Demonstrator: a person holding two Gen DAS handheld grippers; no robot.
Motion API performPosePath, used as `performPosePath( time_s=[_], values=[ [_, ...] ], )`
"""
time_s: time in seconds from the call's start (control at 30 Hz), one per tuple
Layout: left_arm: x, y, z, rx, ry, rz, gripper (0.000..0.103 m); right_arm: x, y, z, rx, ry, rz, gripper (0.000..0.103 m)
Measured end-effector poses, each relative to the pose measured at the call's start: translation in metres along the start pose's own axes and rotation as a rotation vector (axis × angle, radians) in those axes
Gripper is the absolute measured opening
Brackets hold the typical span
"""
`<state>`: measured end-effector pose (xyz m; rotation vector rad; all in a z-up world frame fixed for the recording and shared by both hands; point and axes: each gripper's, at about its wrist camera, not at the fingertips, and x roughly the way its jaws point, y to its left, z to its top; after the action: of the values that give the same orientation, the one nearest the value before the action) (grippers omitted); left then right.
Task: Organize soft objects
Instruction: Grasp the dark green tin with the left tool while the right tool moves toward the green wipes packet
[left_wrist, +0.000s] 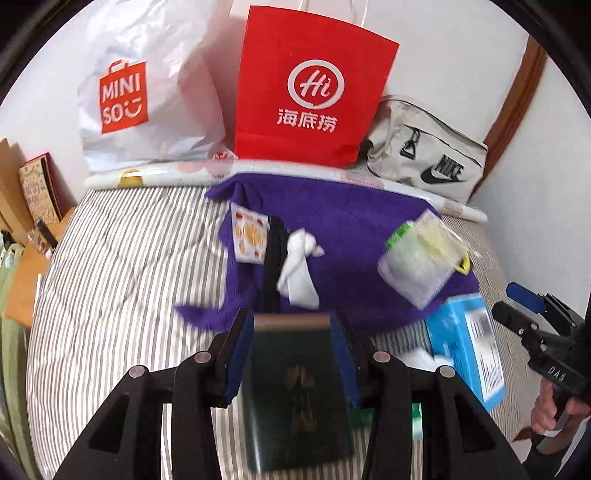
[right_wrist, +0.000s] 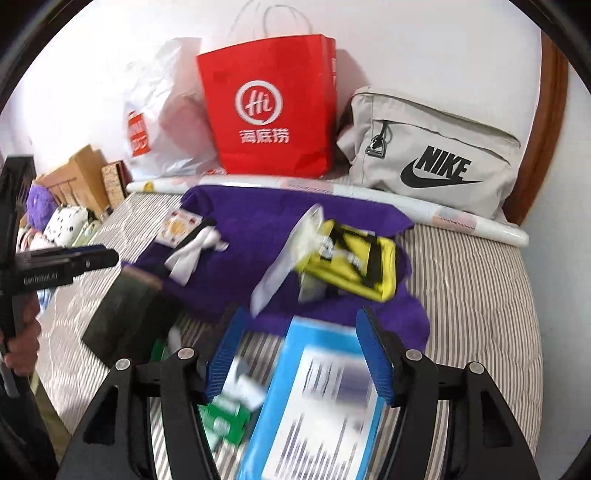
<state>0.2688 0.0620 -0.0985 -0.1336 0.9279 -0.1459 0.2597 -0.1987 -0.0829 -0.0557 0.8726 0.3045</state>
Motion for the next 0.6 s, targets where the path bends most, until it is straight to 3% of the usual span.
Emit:
performPosePath(
  time_s=[0.37, 0.6],
  values=[
    [-0.025, 0.017, -0.061, -0.048, 0.020, -0.022, 0.041, -0.012, 0.062, -0.061, -0.154, 0.018, 0.080, 0.063],
    [-0.027, 0.027, -0.078, -0.056, 0.024, -0.051, 0.041, 0.013, 0.103, -0.081, -0.364, 0.063, 0.036, 0.063]
  ],
)
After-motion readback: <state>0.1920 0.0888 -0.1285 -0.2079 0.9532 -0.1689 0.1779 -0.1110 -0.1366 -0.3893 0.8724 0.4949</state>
